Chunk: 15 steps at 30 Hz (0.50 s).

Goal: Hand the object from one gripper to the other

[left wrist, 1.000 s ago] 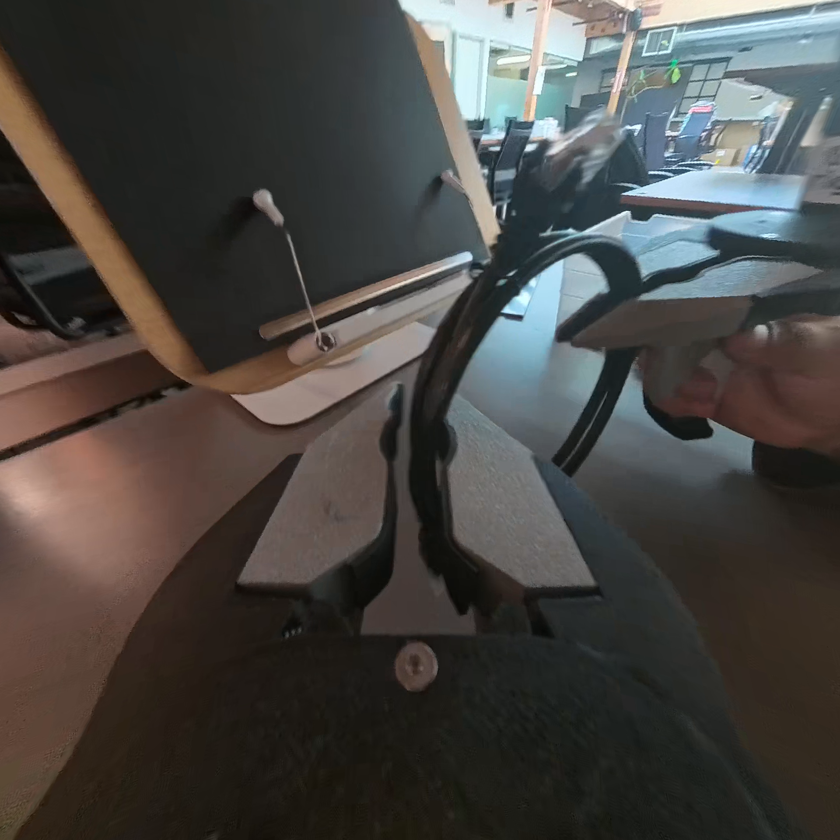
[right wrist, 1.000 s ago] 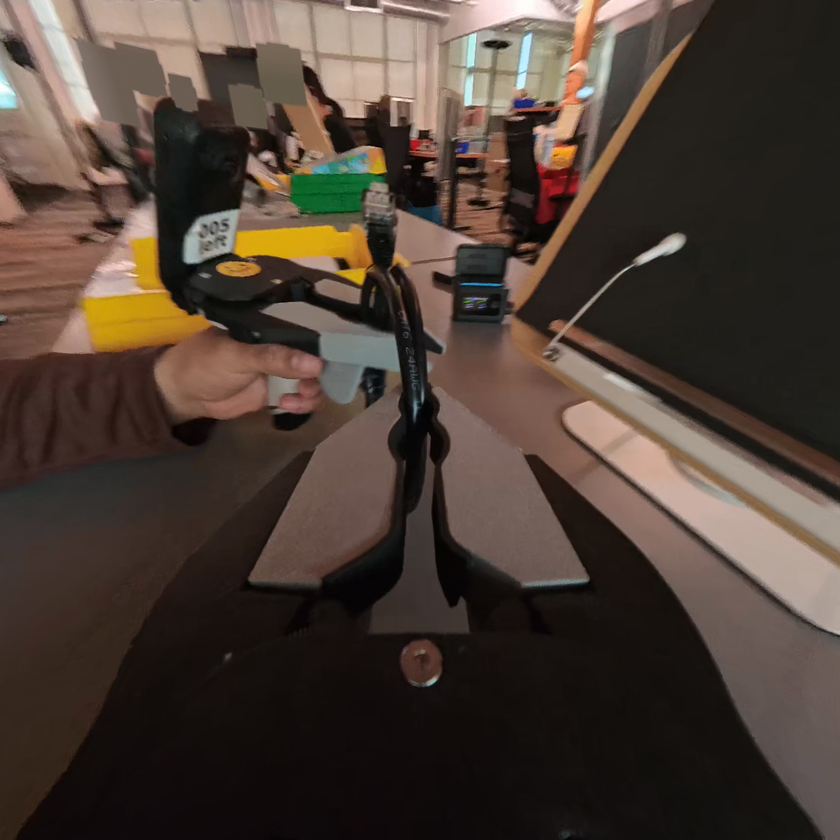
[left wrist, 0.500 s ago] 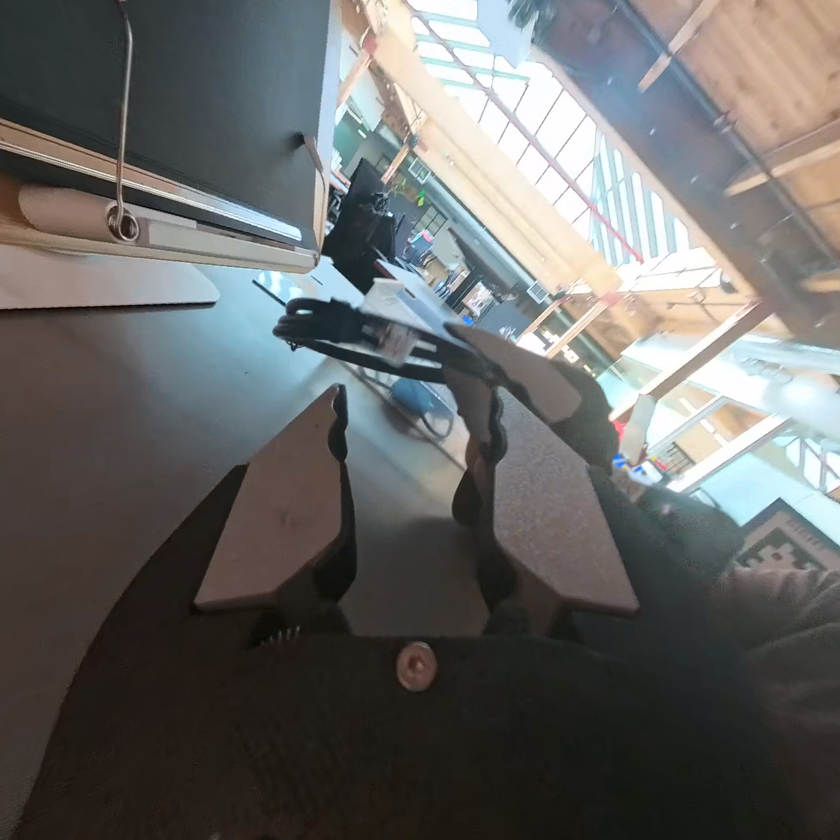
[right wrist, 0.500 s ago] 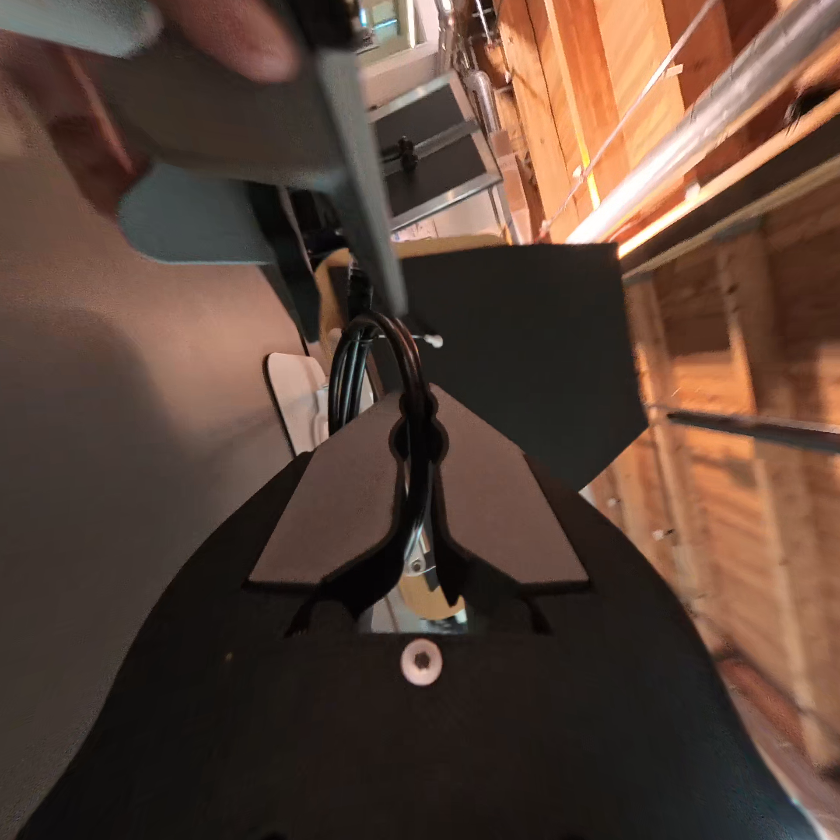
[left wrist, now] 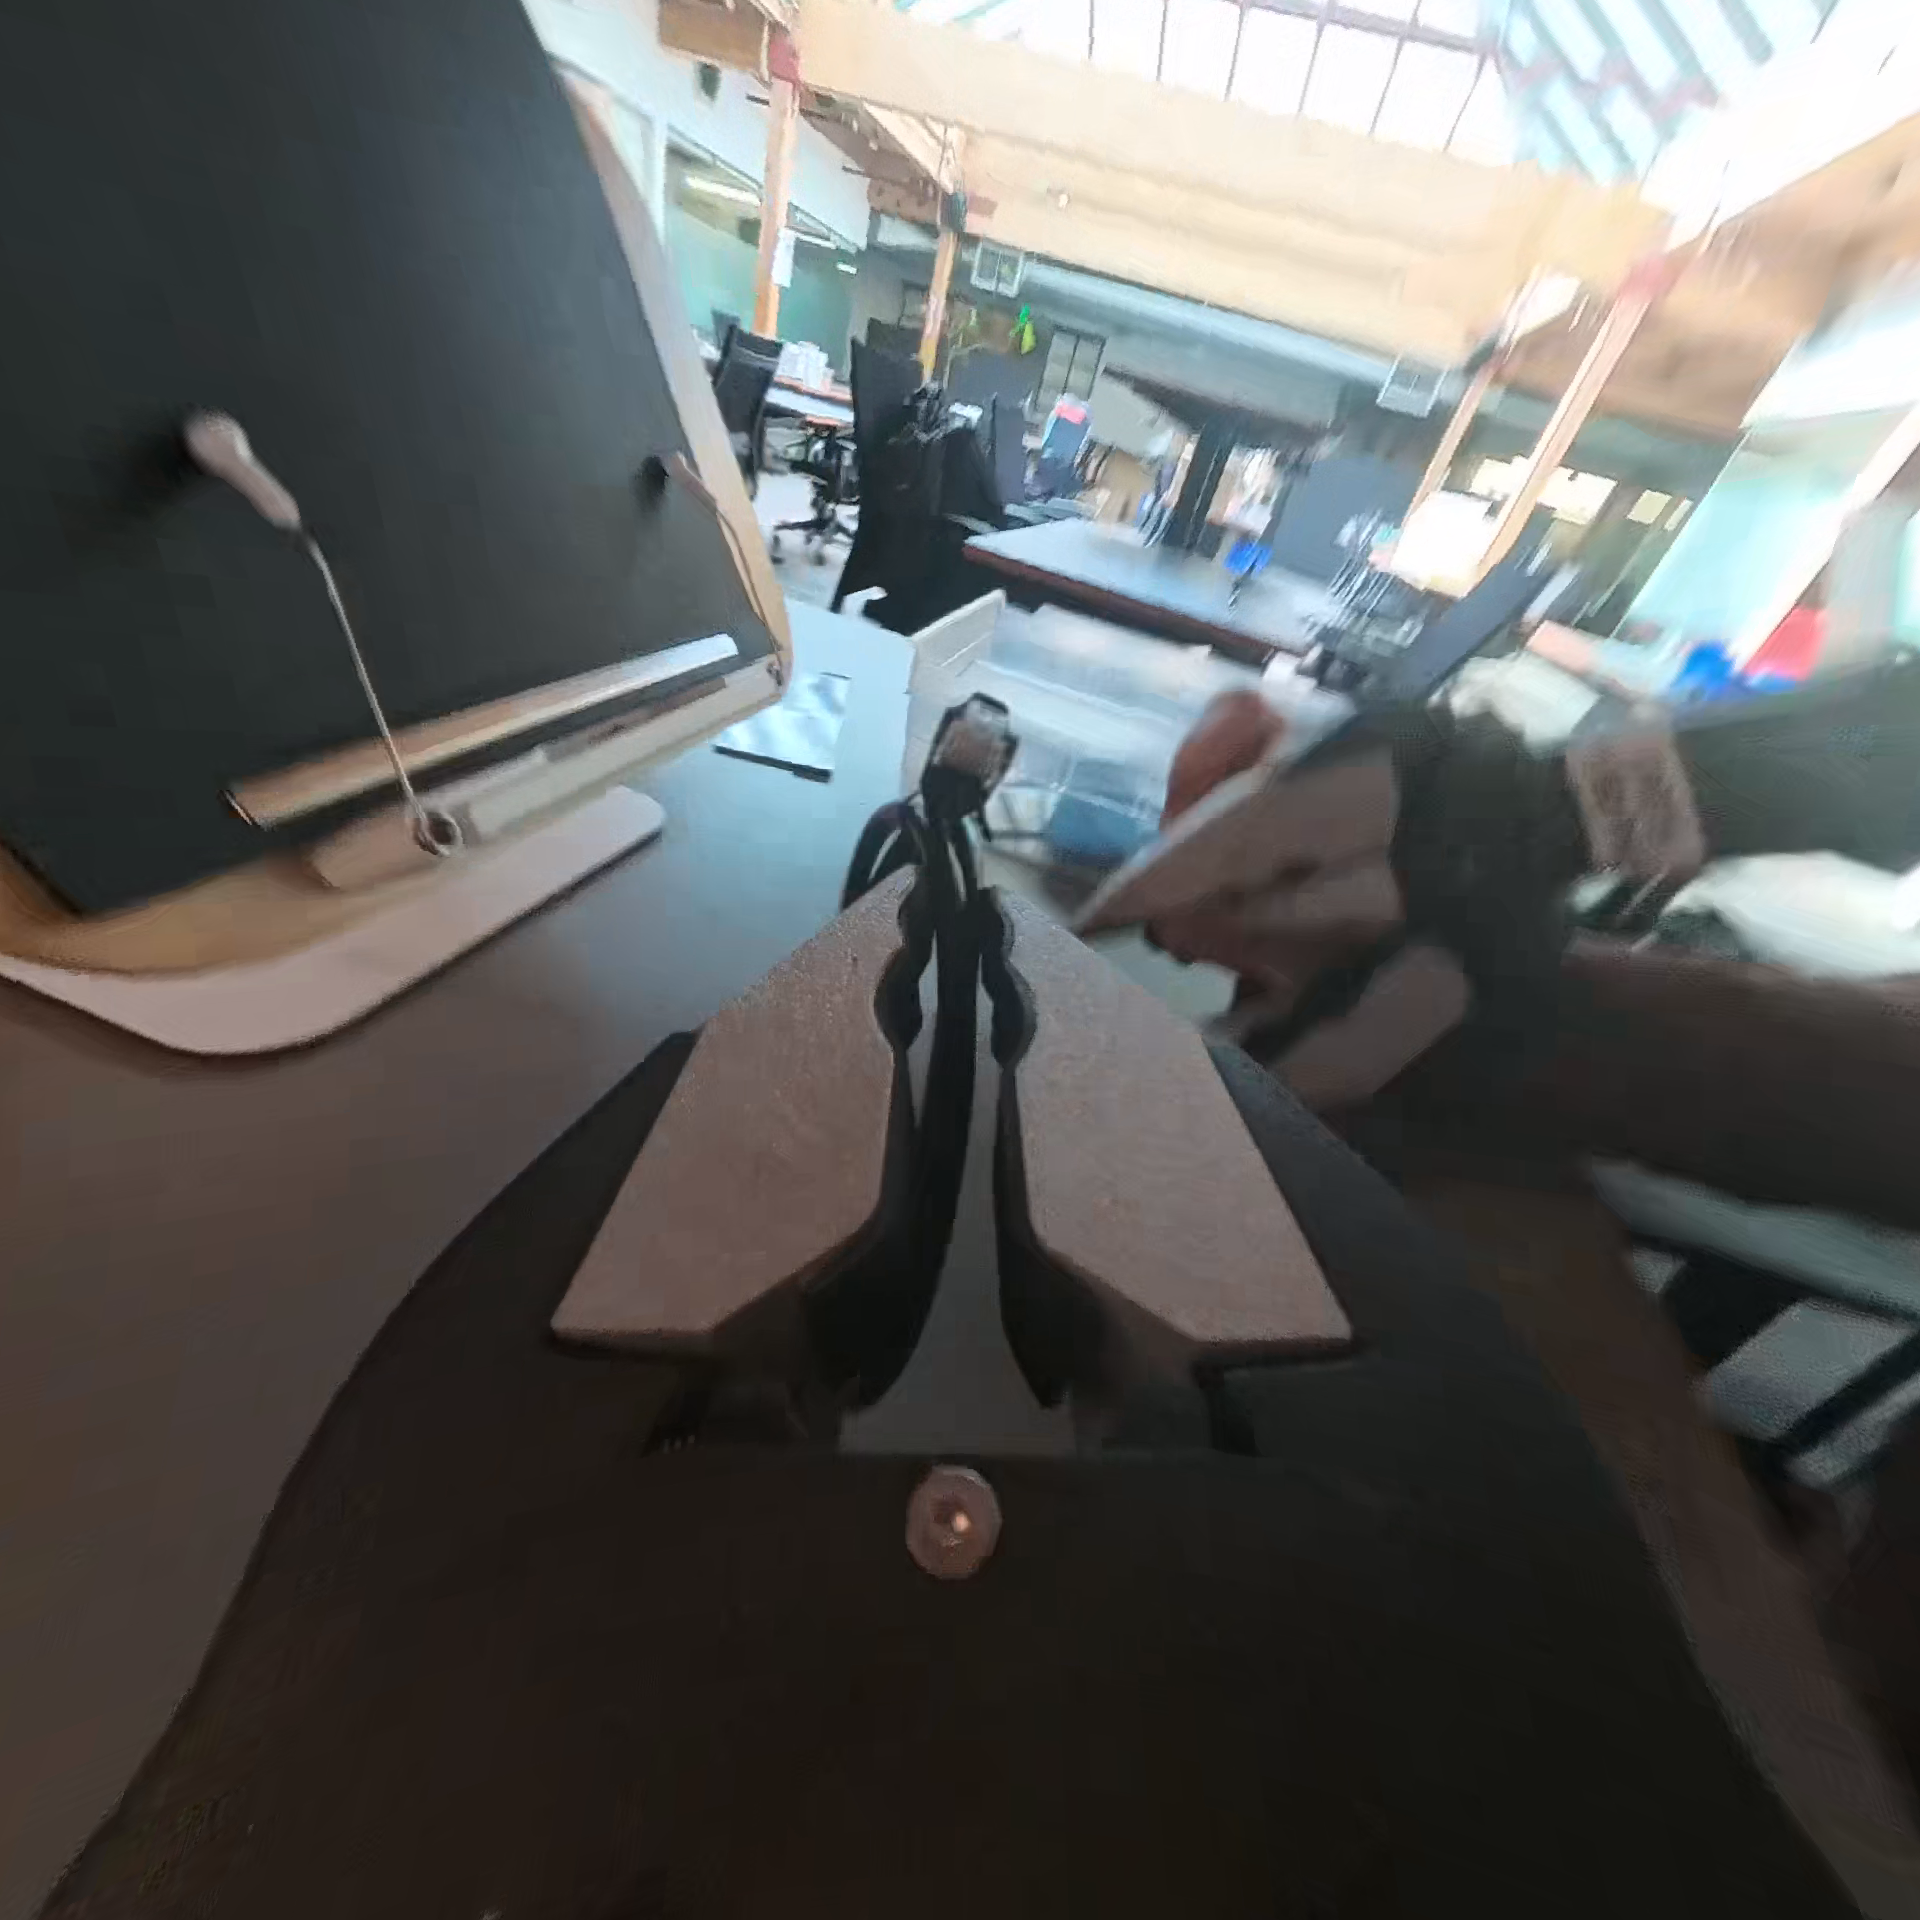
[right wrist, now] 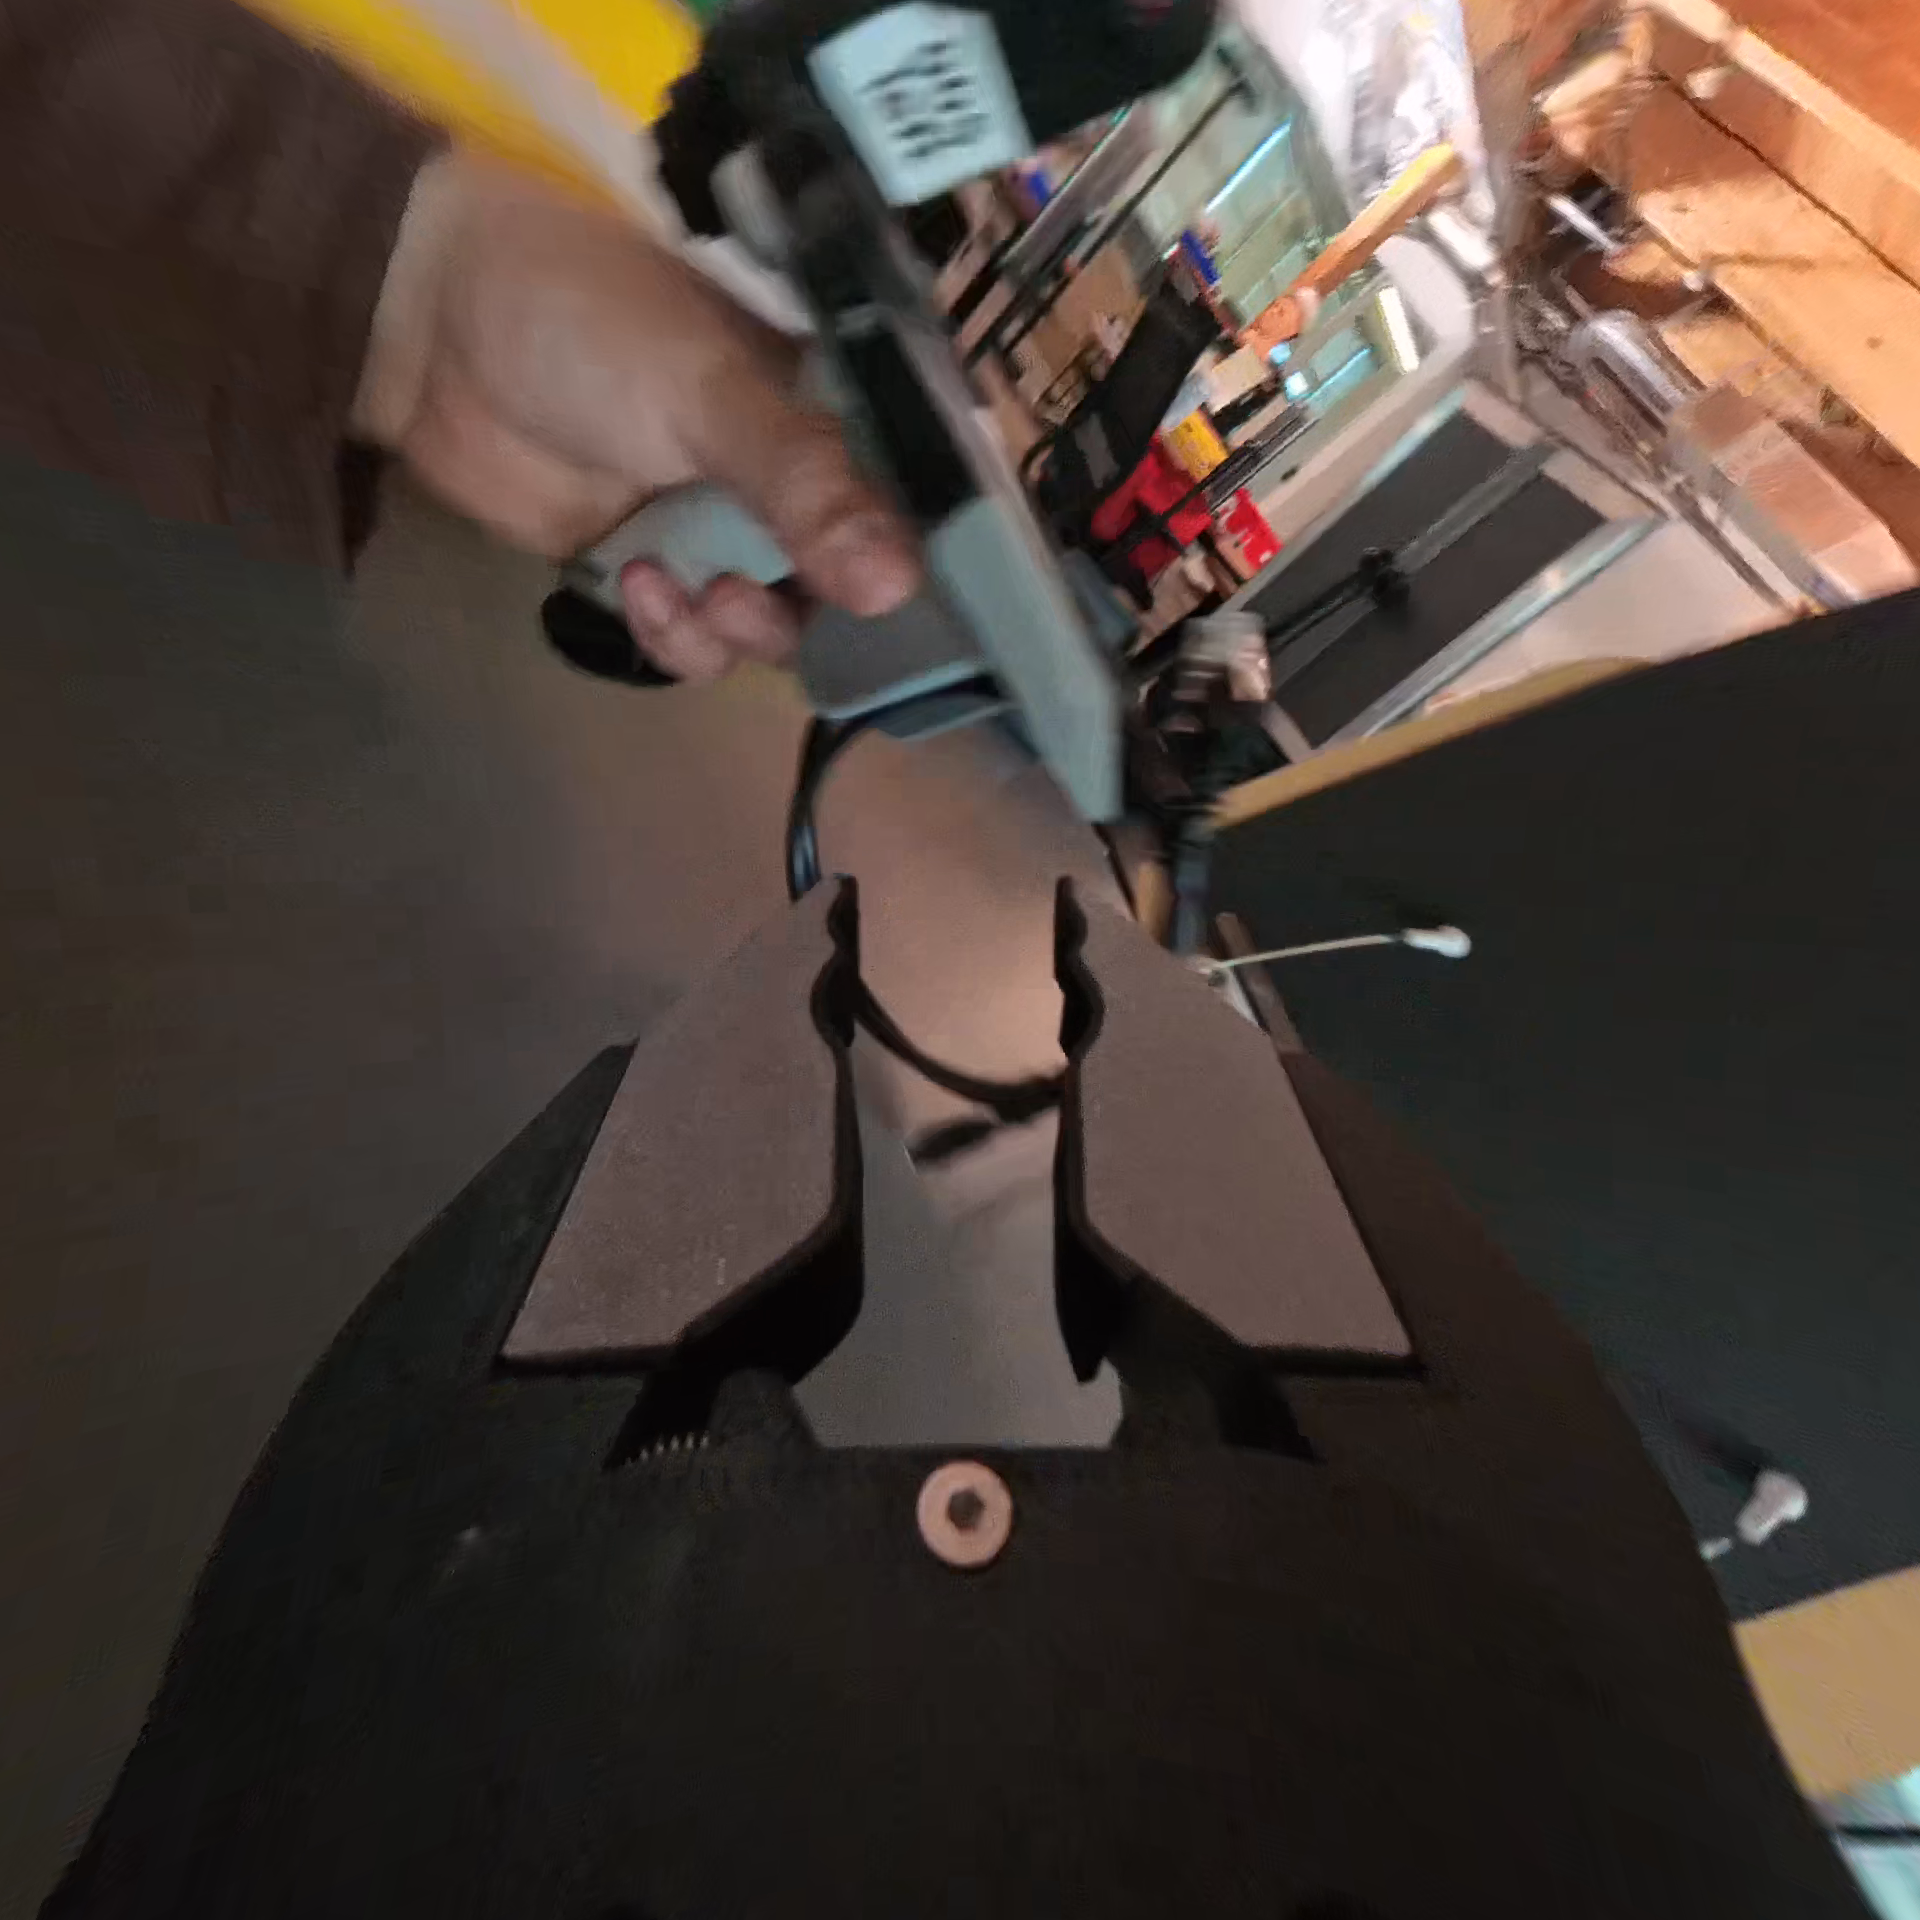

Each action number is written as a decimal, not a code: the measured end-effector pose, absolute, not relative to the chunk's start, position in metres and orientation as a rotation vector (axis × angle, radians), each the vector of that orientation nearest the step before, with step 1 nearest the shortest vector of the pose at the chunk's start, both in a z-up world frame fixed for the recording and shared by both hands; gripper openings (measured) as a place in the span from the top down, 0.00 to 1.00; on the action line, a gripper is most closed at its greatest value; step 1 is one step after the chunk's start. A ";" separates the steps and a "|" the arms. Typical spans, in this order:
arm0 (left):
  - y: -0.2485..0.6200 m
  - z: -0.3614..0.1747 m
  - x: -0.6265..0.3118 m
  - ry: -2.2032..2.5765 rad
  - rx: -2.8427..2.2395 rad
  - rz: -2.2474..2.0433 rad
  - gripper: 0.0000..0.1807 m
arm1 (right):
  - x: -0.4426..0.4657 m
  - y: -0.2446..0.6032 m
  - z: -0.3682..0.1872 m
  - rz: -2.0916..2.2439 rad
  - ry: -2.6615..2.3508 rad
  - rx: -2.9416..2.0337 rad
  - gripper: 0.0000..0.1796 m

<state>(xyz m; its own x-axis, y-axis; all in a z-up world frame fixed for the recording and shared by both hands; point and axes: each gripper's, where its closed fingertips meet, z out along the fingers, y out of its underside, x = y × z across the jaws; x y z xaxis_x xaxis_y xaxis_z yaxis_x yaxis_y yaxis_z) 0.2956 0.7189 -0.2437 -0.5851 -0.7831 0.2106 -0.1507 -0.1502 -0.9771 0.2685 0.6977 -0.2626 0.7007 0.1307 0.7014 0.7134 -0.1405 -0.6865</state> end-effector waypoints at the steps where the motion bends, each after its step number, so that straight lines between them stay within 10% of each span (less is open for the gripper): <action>1: 0.719 -0.244 0.293 1.691 -0.999 -1.692 0.98 | 0.277 0.692 -0.248 -0.539 -0.613 -1.632 0.82; 15: 0.671 -0.238 0.265 1.833 -0.555 -1.604 0.99 | 0.301 0.688 -0.254 -0.669 -0.621 -1.668 0.94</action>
